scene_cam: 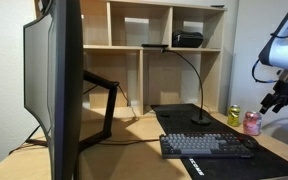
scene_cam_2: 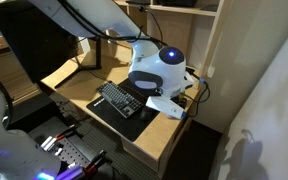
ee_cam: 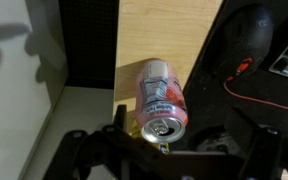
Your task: Move the pink can backward
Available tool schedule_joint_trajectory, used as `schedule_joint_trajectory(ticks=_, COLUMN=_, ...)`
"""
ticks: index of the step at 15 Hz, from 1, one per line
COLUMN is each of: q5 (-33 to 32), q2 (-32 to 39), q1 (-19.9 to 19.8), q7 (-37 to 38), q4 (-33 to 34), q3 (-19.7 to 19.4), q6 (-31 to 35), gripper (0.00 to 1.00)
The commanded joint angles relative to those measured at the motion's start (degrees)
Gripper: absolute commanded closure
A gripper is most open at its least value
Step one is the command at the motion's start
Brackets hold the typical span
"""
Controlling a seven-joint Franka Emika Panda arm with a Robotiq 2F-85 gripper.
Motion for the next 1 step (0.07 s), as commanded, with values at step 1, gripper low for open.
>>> schedule_joint_trajectory(ticks=1, q5=-0.1, q2=-2.0, q1=0.3, q7=0.1, q4=-0.8, q3=-0.6, q6=-0.5, gripper=0.0)
